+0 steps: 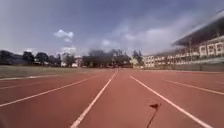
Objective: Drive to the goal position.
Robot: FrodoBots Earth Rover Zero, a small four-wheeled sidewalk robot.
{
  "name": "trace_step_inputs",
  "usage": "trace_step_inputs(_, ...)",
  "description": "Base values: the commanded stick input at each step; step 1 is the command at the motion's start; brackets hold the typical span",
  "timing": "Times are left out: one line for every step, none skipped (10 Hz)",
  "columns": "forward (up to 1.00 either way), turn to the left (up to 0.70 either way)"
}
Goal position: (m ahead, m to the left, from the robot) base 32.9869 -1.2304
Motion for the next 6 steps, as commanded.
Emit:
trace_step_inputs(0.70,0.00)
trace_step_inputs(0.70,0.00)
trace_step_inputs(0.70,0.00)
trace_step_inputs(0.70,0.00)
trace_step_inputs(0.70,0.00)
trace_step_inputs(0.70,0.00)
